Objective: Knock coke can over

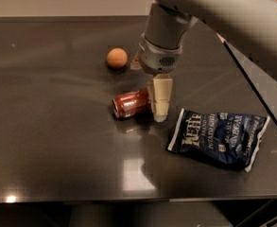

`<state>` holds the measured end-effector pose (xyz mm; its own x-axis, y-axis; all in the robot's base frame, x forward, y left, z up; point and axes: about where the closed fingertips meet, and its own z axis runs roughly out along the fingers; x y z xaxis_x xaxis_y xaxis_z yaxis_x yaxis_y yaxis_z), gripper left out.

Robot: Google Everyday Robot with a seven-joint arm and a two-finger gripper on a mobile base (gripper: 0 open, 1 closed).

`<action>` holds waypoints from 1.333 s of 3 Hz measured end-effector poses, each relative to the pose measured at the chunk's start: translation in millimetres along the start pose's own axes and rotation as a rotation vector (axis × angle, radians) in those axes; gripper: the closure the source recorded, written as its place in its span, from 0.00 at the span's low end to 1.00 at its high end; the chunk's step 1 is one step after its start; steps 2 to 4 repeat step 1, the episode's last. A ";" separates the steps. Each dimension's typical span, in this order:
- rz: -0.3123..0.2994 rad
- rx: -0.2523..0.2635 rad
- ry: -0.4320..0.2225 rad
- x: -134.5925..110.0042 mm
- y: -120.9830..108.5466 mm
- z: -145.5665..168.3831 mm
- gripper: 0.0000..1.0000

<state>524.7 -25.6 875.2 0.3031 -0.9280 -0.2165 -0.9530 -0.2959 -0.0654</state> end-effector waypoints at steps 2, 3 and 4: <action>0.000 -0.001 -0.002 -0.2 0.0 0.3 0.00; 0.000 -0.001 -0.002 -0.2 0.0 0.3 0.00; 0.000 -0.001 -0.002 -0.2 0.0 0.3 0.00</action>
Offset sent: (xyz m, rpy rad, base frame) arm 0.0000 0.0000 0.0000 0.0000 0.0000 0.0000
